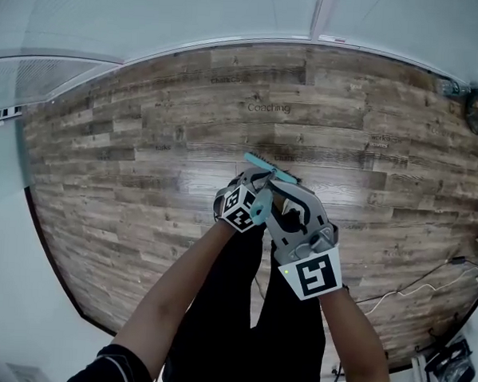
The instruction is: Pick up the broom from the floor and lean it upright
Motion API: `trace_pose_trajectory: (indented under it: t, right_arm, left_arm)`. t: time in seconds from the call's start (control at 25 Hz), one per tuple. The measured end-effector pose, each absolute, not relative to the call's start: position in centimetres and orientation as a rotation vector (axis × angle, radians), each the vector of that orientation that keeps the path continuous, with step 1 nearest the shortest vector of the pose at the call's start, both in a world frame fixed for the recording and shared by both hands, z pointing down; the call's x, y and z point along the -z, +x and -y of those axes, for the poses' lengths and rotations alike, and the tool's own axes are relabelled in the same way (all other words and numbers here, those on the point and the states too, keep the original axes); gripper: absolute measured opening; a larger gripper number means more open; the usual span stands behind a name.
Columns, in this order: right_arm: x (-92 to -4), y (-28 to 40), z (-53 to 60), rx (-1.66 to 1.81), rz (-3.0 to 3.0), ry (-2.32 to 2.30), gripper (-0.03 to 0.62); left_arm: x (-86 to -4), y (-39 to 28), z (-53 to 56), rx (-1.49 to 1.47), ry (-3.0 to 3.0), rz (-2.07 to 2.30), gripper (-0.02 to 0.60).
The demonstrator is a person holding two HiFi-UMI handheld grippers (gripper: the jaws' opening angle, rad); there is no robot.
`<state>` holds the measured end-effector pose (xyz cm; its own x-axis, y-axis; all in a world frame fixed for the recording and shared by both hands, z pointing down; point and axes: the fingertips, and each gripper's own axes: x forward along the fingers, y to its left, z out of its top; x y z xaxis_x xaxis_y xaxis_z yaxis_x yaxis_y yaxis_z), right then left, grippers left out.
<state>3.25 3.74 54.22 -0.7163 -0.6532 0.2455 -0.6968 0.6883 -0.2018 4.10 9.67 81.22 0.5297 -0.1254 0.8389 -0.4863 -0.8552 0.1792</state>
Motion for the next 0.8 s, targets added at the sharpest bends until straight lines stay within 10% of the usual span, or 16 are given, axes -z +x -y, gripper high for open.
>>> trace_pose_trajectory:
  t: [0.8]
  right_arm:
    - [-48.6, 5.4, -4.3, -0.219, 2.680, 1.384, 0.080]
  left_arm:
    - [-74.7, 0.0, -11.1, -1.170, 2.363, 0.606, 0.124]
